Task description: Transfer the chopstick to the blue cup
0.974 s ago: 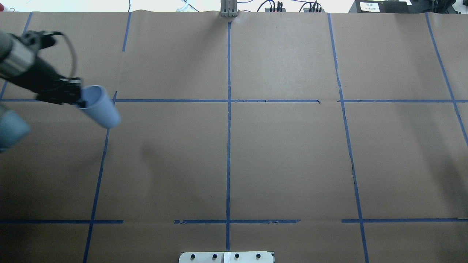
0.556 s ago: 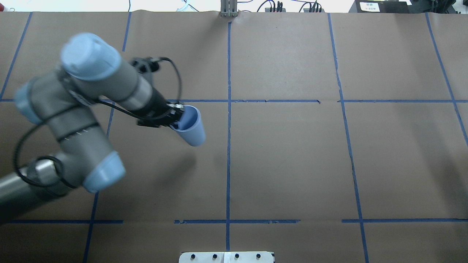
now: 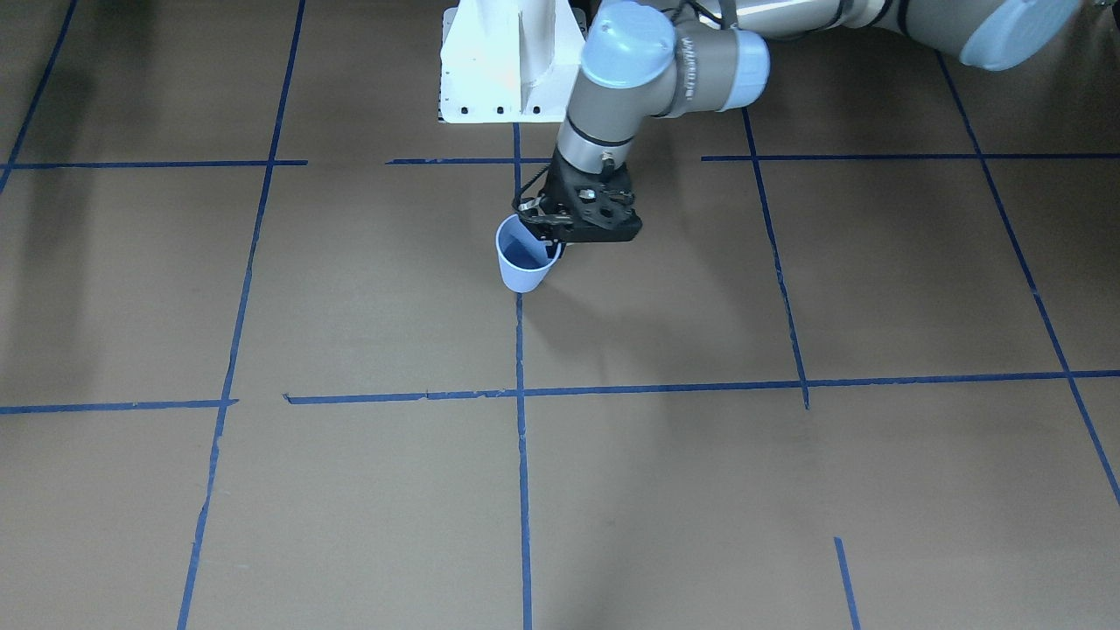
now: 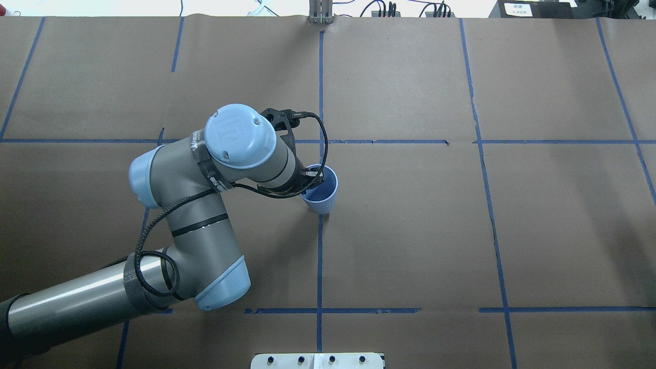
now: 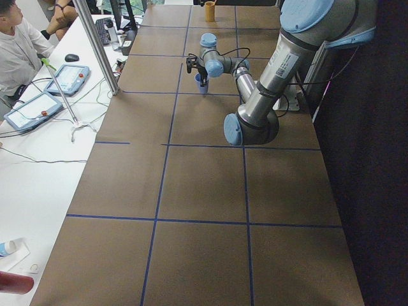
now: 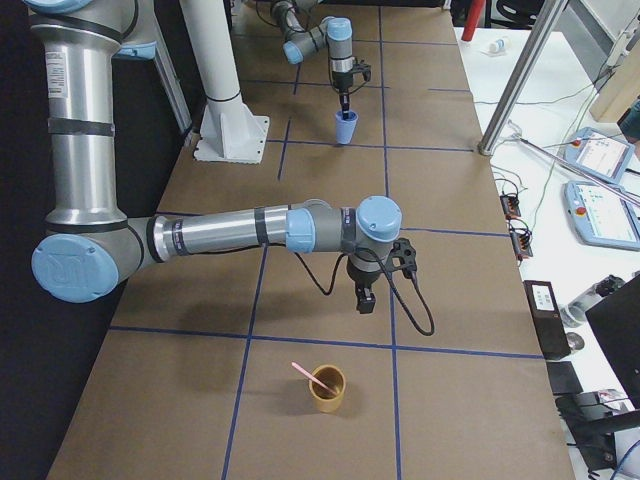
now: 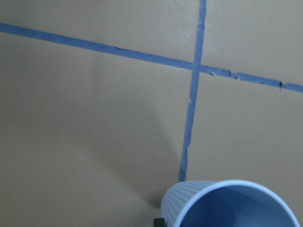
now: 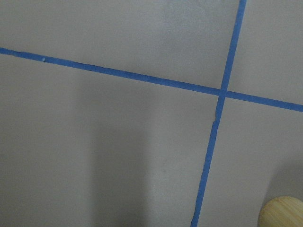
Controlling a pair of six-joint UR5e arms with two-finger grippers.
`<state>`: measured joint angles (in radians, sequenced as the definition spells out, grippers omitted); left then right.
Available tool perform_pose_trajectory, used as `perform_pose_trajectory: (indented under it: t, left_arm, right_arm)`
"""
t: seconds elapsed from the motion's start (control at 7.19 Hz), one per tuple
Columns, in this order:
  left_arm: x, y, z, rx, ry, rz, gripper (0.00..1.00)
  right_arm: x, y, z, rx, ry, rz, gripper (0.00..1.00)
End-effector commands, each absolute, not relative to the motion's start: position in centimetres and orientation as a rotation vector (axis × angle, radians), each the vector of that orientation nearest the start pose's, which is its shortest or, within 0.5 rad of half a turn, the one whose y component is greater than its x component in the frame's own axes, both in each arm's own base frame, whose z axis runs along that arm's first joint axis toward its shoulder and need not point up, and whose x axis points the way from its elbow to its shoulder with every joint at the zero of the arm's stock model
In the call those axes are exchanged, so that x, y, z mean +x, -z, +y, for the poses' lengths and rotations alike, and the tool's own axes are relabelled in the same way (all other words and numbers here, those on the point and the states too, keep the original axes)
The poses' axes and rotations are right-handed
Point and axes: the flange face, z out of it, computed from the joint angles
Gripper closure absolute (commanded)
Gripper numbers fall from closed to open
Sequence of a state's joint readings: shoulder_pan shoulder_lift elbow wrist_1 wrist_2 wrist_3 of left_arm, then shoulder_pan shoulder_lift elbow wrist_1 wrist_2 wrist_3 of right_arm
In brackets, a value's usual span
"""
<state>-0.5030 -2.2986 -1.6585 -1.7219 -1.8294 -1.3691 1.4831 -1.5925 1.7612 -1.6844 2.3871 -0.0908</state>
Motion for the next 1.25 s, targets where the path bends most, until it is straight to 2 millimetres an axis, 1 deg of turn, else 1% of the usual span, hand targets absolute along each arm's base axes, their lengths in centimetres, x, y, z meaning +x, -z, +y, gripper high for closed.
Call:
perform_pose_trajectory:
  t: [0.0, 0.14, 0.42, 0.56, 0.7, 0.83, 0.97, 1.11]
  left_arm:
    - [56.4, -17.3, -41.5, 0.164, 0.122, 0.957, 0.99]
    - [56.9, -17.2, -41.1, 0.170, 0.096, 0.954, 0.97]
    - [57.6, -17.9, -40.8, 0.159, 0.090, 0.941, 0.87]
    - [57.6, -17.7, -40.8, 0.162, 0.093, 0.943, 0.13]
    - [57.2, -17.0, -40.8, 0.182, 0.099, 0.952, 0.00]
    - [56.9, -16.7, -40.8, 0.184, 0.105, 0.961, 0.00]
    - [55.1, -15.0, -40.5, 0.203, 0.108, 1.000, 0.00]
    - [51.4, -13.3, -41.0, 0.222, 0.133, 1.011, 0.00]
  right_arm:
    - [1.8, -57.9, -48.4, 0.062, 0.195, -0.817, 0.00]
    - [1.8, -57.8, -48.4, 0.064, 0.195, -0.817, 0.00]
    - [1.8, -57.7, -48.4, 0.067, 0.197, -0.817, 0.00]
    - [1.8, -57.4, -48.4, 0.072, 0.198, -0.817, 0.00]
    - [1.8, -57.3, -48.4, 0.074, 0.200, -0.817, 0.00]
    - [1.8, -57.1, -48.4, 0.077, 0.201, -0.817, 0.00]
    - [1.8, -56.7, -48.4, 0.086, 0.205, -0.815, 0.00]
    - [1.8, -56.6, -48.4, 0.087, 0.205, -0.815, 0.00]
